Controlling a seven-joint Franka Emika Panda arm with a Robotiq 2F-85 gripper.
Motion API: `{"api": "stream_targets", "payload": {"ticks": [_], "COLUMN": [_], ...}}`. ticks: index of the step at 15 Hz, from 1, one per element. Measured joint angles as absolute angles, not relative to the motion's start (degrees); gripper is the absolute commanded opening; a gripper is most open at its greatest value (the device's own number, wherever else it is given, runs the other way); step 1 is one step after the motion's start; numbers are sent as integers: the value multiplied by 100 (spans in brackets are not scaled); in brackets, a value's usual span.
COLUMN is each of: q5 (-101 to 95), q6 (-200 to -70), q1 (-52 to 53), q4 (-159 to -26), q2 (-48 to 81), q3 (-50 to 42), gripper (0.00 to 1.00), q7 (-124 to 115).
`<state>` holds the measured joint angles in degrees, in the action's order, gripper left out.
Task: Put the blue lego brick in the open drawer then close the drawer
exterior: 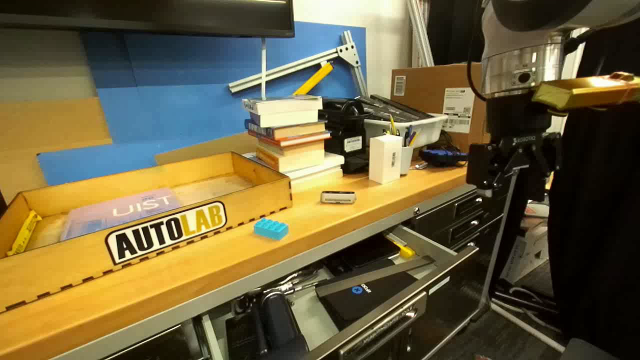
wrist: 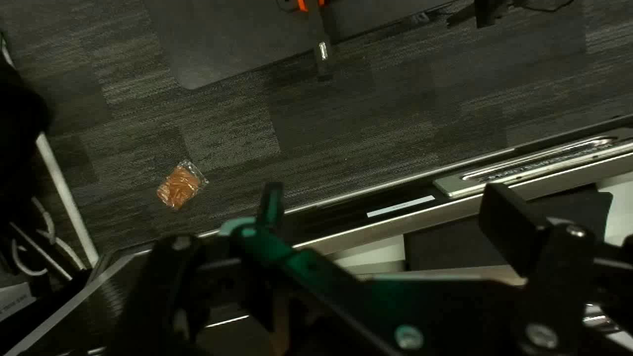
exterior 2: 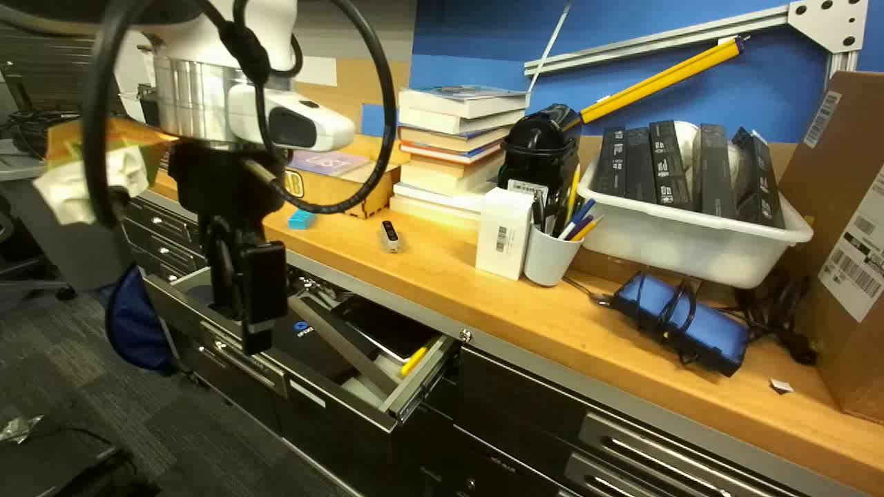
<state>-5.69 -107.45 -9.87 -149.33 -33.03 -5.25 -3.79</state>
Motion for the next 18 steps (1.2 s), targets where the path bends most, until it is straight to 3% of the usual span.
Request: {"api": "stream_targets", "payload": {"ticks": [9,18], "q5": [-537,-492], "q6": [-10844,-11075], "q1": [-809,84], "q4": [-14584,-12087], "q2": [-2996,-317], "q3": [-378,370], "gripper": [100,100], "q7": [-381,-423]}}
